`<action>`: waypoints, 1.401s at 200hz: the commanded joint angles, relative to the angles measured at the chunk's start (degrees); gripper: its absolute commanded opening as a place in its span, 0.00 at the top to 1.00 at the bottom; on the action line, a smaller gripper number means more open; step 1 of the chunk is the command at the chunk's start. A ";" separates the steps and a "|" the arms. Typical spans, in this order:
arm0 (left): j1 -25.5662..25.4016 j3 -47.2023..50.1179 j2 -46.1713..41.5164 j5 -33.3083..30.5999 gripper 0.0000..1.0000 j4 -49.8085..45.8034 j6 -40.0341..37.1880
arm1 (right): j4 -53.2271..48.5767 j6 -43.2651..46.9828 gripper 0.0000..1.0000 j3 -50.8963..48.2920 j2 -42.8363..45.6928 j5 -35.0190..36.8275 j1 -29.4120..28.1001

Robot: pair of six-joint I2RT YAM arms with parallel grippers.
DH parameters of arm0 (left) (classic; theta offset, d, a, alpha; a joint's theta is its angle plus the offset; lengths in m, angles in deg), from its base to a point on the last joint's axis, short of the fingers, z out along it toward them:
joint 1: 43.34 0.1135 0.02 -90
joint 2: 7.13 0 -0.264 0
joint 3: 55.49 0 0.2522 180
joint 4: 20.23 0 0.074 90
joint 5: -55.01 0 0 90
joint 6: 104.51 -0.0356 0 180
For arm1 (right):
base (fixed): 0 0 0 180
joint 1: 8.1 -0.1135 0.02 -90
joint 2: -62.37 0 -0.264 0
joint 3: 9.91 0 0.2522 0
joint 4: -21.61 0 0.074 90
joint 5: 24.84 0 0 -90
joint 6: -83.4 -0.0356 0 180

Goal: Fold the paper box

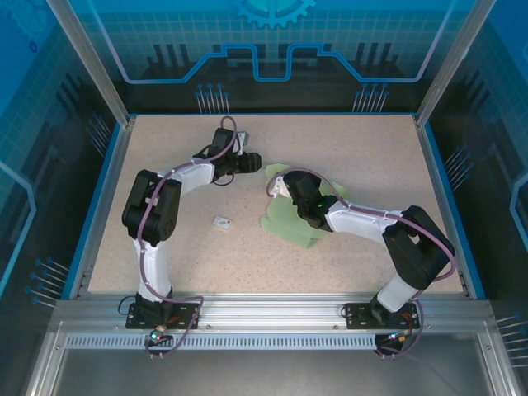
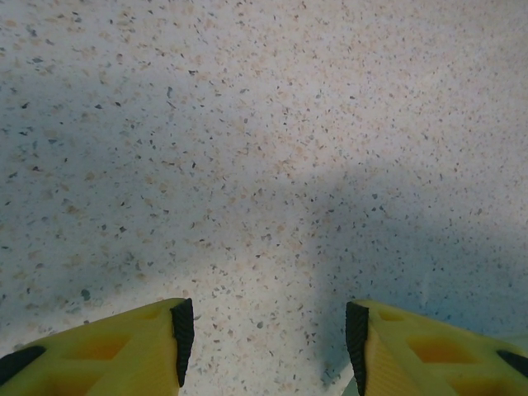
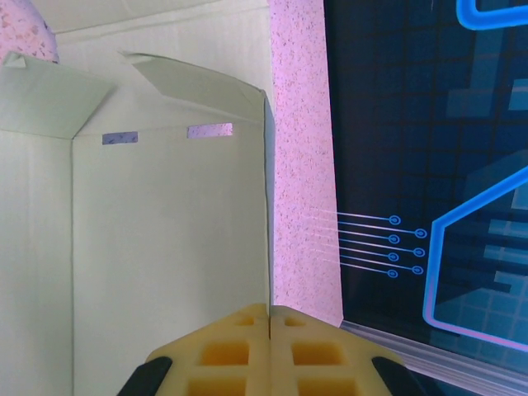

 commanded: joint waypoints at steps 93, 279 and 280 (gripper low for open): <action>-2.97 -3.33 5.21 13.02 0.46 -0.28 -7.85 | 0.69 -0.05 1.00 -0.55 -0.10 -0.81 0.20; -4.32 4.22 -1.40 16.71 0.46 -1.81 -14.84 | -4.32 -4.29 1.00 1.28 2.04 -4.52 2.33; -4.32 4.18 -1.40 16.70 0.46 -1.90 -14.83 | -4.36 -4.32 1.00 1.29 2.04 -4.54 2.33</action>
